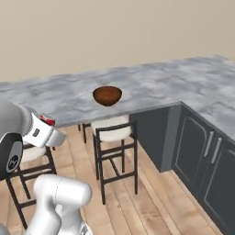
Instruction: Open the fridge, grab two sodas, and place both sodas inside the bowl with ice on the dining counter.
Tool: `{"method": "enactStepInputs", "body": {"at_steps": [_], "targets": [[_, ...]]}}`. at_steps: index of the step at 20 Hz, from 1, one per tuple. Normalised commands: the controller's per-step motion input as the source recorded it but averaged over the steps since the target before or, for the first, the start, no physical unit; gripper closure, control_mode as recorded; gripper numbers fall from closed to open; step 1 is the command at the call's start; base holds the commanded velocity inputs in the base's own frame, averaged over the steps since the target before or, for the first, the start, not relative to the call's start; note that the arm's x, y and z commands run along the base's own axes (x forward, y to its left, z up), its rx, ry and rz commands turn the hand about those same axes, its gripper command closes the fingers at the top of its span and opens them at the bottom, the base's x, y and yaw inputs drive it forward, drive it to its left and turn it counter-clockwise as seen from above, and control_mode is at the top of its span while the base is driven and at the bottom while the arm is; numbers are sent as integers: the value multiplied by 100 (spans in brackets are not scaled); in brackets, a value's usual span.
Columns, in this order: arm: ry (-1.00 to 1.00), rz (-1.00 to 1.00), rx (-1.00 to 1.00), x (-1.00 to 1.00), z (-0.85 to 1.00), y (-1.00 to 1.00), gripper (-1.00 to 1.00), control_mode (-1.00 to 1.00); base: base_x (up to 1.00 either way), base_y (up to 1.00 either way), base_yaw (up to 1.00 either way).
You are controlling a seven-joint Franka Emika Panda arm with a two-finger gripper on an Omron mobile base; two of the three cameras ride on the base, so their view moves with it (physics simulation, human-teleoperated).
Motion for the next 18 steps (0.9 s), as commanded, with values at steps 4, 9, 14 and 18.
{"method": "enactStepInputs", "body": {"at_steps": [4, 9, 14, 18], "targets": [[0, 0, 0, 0, 0, 0, 100, 100, 82, -50, 42], [0, 0, 0, 0, 0, 0, 100, 100, 79, -49, 43], [0, 0, 0, 0, 0, 0, 100, 100, 56, -46, 45], [0, 0, 0, 0, 0, 0, 100, 100, 69, -47, 45]]}}
